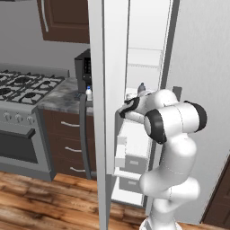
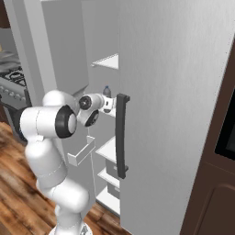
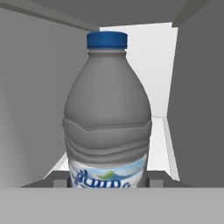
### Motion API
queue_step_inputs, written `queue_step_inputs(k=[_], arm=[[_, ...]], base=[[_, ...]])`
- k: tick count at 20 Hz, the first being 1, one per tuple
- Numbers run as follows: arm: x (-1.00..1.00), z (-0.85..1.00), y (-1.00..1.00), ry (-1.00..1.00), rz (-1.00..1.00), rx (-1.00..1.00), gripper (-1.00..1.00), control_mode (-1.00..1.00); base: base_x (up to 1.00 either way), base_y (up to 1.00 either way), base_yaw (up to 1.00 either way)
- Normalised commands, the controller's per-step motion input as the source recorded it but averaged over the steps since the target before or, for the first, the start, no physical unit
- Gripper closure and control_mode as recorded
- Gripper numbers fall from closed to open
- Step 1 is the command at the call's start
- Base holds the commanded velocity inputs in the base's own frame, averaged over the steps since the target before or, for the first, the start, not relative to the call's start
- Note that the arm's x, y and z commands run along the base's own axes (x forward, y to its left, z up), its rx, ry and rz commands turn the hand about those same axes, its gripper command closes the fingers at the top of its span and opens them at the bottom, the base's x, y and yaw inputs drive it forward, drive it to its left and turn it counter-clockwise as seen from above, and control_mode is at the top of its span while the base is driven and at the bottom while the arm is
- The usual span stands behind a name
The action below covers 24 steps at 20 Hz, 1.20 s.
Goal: Take the bottled waters from the counter and place them in the freezer to freeze. Close the freezer door after placing the bottles.
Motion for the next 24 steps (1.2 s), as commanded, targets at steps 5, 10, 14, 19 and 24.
queue_step_inputs(k=[5,10,14,19,24], arm=[[0.17,0.00,0.00,0.00,0.00,0.00,1.00,-1.00],[0.15,-0.05,0.00,0.00,0.00,0.00,1.00,-1.00],[0.17,-0.10,0.00,0.00,0.00,0.00,1.00,-1.00],[0.15,-0.08,0.00,0.00,0.00,0.00,1.00,-1.00],[0.11,-0.20,0.00,0.00,0.00,0.00,1.00,-1.00]], base=[[0.00,0.00,0.00],[0.00,0.00,0.00],[0.00,0.00,0.00],[0.00,0.00,0.00],[0.00,0.00,0.00]])
